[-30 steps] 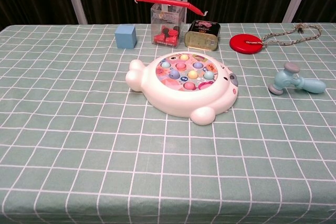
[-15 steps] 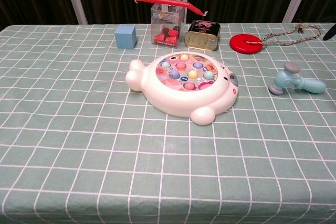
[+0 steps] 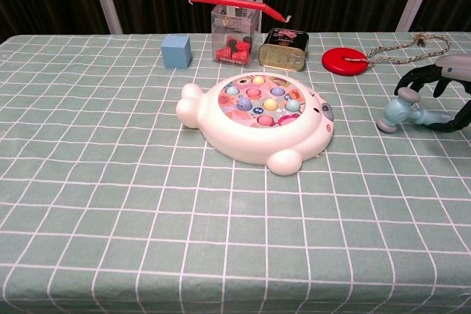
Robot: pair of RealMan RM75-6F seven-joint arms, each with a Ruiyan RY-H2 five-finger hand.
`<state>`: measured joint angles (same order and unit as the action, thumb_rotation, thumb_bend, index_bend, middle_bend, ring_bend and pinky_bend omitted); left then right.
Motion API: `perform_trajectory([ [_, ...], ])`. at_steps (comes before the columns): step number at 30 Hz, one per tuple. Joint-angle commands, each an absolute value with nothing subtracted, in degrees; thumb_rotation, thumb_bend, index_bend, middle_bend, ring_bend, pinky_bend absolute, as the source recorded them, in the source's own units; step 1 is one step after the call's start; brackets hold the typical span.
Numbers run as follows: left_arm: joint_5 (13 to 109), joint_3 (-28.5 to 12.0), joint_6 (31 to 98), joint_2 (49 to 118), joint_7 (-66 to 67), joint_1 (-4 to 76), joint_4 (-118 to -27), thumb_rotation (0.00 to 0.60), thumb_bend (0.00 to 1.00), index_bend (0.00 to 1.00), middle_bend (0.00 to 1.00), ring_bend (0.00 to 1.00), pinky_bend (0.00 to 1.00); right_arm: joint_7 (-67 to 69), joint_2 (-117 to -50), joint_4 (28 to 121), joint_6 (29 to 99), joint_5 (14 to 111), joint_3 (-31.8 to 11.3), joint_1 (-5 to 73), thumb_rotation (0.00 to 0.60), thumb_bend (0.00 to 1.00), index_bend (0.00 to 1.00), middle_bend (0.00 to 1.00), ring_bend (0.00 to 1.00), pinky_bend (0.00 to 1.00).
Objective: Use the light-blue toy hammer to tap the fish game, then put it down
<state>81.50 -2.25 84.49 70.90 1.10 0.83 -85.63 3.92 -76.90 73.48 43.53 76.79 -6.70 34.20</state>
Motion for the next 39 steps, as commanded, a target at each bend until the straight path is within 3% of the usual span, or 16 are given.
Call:
perform_trajectory([
  [1, 81.48, -2.29, 84.5, 71.04, 0.81, 0.85, -85.29, 0.6, 0.1, 0.15, 0.11, 0.05, 0.08, 4.73, -78.38, 71.81, 43.12, 76.34, -6.81, 34.99, 0.6, 0.2, 0.29, 0.32, 0.16, 0.28],
  [20, 81.33, -2.22, 84.17, 72.29, -1.48, 0.79, -82.58, 0.6, 0.1, 0.14, 0.11, 0.05, 0.08, 2.3, -80.86, 68.63, 42.88, 73.45, -6.45, 36.05, 0.6, 0.27, 0.47, 0.39, 0.29, 0.38],
  [39, 81.29, -1.97, 83.64, 72.76, -2.5, 0.78, -81.4, 0.6, 0.1, 0.14, 0.11, 0.05, 0.08, 1.35, -82.04, 67.97, 43.04, 72.34, -6.35, 36.68, 0.6, 0.33, 0.5, 0.44, 0.34, 0.44],
])
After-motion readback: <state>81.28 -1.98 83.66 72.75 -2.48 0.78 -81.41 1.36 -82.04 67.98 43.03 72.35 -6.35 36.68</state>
